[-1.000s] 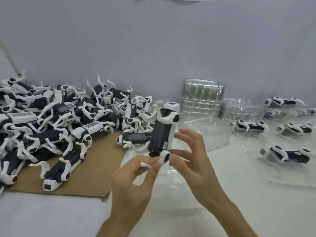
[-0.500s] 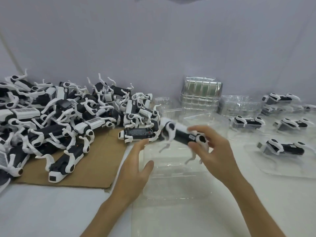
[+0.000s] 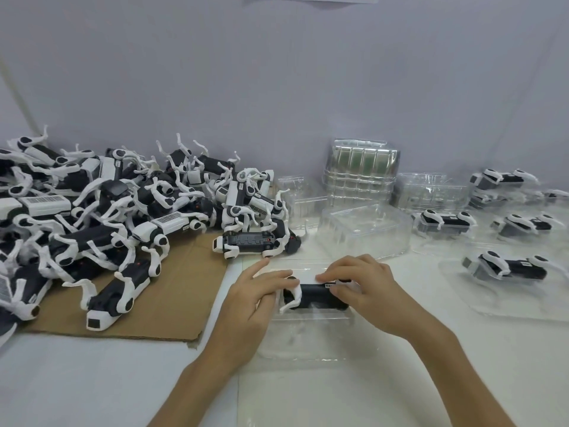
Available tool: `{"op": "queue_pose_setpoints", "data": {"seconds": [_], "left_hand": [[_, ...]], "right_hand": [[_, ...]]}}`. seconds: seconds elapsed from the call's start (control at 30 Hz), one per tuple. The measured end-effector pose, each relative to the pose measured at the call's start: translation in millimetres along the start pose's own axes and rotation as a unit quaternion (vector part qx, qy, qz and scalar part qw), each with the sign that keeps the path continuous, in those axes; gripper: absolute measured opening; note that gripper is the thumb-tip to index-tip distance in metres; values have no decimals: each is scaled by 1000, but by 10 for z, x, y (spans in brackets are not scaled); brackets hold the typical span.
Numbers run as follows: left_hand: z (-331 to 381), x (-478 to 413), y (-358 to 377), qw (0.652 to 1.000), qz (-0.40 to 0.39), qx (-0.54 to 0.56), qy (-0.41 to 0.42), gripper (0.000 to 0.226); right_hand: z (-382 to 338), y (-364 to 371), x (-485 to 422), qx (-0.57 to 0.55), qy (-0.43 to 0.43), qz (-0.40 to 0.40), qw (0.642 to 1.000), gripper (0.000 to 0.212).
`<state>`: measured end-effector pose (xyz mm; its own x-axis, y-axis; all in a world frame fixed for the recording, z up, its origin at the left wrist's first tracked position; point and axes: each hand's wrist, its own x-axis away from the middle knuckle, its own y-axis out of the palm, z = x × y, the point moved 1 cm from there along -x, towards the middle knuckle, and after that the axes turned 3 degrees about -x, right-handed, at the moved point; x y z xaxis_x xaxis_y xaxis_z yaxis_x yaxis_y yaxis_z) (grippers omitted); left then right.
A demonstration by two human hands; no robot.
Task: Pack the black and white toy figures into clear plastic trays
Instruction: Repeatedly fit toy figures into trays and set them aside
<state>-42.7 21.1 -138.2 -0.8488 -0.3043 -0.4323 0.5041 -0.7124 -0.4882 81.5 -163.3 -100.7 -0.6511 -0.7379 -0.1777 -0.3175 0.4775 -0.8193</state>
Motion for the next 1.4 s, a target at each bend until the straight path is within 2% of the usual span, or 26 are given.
{"op": "queue_pose_setpoints", "data": {"seconds": [0.17, 0.3, 0.37, 0.43, 0.47, 0.5, 0.57, 0.63, 0.7, 0.73, 0.83, 0.9, 0.97, 1.03, 1.1, 1.2, 1.3, 1.4], "left_hand": [[16, 2, -27, 997, -6, -64, 37, 34], [37, 15, -29, 995, 5, -94, 45, 31], [35, 12, -34, 992, 9, -110, 58, 31], [18, 15, -34, 990, 21, -119, 71, 30], [8, 18, -33, 989, 27, -120, 76, 30], [-2, 19, -32, 989, 32, -119, 80, 30], [-20, 20, -29, 989, 34, -118, 82, 29], [-33, 20, -25, 989, 32, -119, 79, 29], [-50, 20, -14, 990, 32, -117, 78, 29], [-59, 19, -5, 990, 33, -114, 79, 27], [-65, 24, 20, 991, 32, -103, 80, 28], [-63, 24, 28, 991, 29, -102, 79, 29], [-71, 24, 29, 992, 26, -100, 74, 29], [-76, 23, 35, 993, 22, -97, 69, 28], [-71, 10, 43, 993, 25, -95, 64, 29], [-60, -5, 59, 992, 31, -102, 59, 29], [-55, -1, 57, 991, 30, -113, 59, 30], [-39, 3, 50, 991, 29, -117, 65, 34]], "right_hand": [[-32, 38, -15, 51, -7, 26, 998, 20], [-159, 40, -79, 164, -8, 7, 986, 25], [-221, -3, -128, 198, -26, -30, 979, 24], [-222, -116, -199, 152, -37, -76, 985, 16], [-204, -217, -256, 94, -30, -68, 993, 13], [-158, -330, -329, 52, -17, -27, 998, 13], [-12, -514, -512, 91, 28, 67, 993, 32], [119, -518, -667, 164, 99, 56, 980, 62], [193, -359, -795, 180, 138, 22, 974, 74], [221, -262, -841, 191, 140, 28, 971, 72], [280, -114, -944, 205, 138, 116, 962, 58], [257, -98, -978, 225, 172, 102, 954, 56], [213, -138, -1000, 253, 185, 80, 946, 45], [123, -241, -989, 241, 170, 125, 947, 35], [-60, -376, -969, 197, 132, 211, 948, 38], [-366, -537, -976, 141, 15, 307, 941, 48], [-596, -619, -1113, 132, -101, 331, 929, 47], [-658, -608, -1424, 169, -151, 296, 928, 46]]}}
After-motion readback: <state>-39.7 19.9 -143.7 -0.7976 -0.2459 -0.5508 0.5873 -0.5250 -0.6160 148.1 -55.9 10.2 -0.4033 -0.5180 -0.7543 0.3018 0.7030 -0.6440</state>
